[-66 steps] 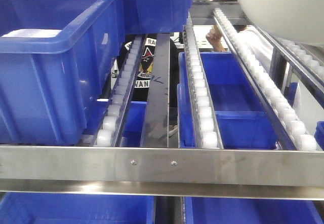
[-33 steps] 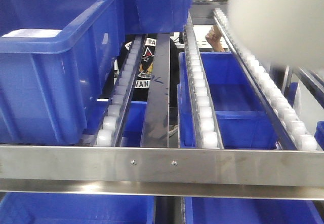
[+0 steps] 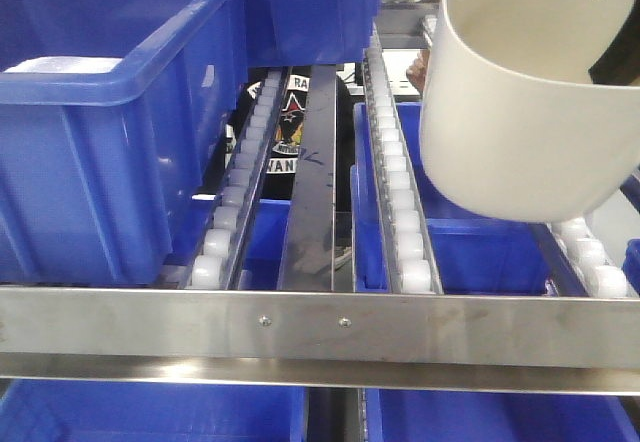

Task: Move white bin to right shelf second layer
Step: 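Lower the white bin onto the upper shelf rollers with the right gripper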

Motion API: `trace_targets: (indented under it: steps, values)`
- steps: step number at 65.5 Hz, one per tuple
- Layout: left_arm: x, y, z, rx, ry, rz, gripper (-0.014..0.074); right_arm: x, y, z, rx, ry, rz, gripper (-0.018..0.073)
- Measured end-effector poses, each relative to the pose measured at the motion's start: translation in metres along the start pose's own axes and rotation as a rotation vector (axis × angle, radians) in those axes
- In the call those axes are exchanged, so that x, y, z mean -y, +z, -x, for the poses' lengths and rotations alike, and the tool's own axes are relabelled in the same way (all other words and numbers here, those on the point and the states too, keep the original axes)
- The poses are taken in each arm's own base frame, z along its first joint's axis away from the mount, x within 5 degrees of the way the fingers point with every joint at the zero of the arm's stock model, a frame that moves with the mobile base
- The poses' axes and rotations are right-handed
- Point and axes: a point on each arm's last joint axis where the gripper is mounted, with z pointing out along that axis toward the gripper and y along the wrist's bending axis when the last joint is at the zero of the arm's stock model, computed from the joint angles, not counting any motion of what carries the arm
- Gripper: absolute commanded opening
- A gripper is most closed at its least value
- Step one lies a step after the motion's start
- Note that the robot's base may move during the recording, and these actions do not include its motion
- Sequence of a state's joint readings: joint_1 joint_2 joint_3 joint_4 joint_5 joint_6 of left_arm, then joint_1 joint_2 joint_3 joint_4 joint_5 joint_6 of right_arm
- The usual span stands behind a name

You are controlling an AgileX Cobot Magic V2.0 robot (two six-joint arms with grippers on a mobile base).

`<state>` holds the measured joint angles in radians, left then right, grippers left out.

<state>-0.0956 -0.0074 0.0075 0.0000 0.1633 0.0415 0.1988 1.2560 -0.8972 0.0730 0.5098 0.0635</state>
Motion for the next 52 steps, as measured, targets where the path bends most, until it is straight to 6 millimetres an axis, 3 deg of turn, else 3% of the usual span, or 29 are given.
trace_targets:
  steps: [12, 33, 52]
  values:
    - [0.000, 0.000, 0.000, 0.000, 0.000, 0.000, 0.0085, 0.011, 0.022, 0.008, -0.032, 0.006, -0.040, 0.0056]
    - [0.000, 0.000, 0.000, 0.000, 0.000, 0.000, 0.0085, 0.015, 0.060, -0.002, -0.139, 0.000, -0.056, 0.0056]
    - [0.000, 0.000, 0.000, 0.000, 0.000, 0.000, 0.0085, 0.016, 0.079, -0.009, -0.187, 0.002, -0.062, 0.0056]
